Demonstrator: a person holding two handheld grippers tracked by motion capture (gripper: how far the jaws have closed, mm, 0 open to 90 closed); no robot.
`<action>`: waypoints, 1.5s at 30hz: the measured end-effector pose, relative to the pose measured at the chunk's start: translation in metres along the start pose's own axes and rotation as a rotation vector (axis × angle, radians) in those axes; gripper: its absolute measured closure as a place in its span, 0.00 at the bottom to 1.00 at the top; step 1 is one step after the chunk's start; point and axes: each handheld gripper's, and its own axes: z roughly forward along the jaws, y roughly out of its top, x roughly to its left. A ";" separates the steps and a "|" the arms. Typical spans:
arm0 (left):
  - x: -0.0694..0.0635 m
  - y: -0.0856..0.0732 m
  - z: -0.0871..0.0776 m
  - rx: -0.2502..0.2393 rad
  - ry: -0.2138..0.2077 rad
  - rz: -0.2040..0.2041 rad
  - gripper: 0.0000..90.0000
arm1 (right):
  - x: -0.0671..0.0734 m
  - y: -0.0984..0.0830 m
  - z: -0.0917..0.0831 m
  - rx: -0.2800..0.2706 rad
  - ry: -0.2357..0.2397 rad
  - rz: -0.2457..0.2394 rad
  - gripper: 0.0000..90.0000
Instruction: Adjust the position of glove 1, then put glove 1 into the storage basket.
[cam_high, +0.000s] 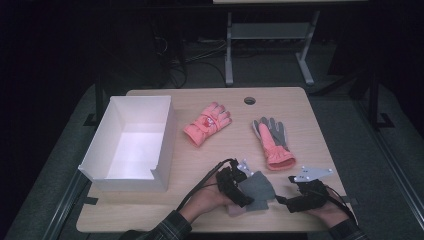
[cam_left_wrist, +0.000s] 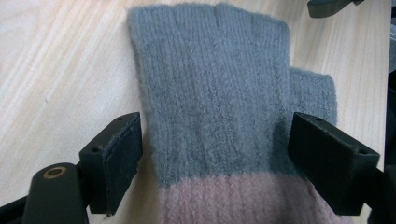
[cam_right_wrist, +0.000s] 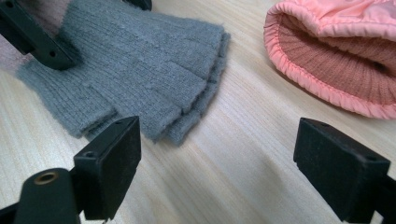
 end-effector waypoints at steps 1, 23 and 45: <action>0.000 -0.001 0.001 0.004 -0.007 -0.001 0.19 | 0.000 0.000 0.000 -0.002 0.001 0.003 0.16; 0.001 -0.001 -0.001 -0.003 -0.127 -0.008 0.67 | 0.001 0.001 0.001 -0.001 0.002 0.006 0.16; 0.013 0.003 -0.039 -0.073 -0.116 -0.061 0.71 | 0.000 0.000 0.001 -0.003 0.006 0.003 0.16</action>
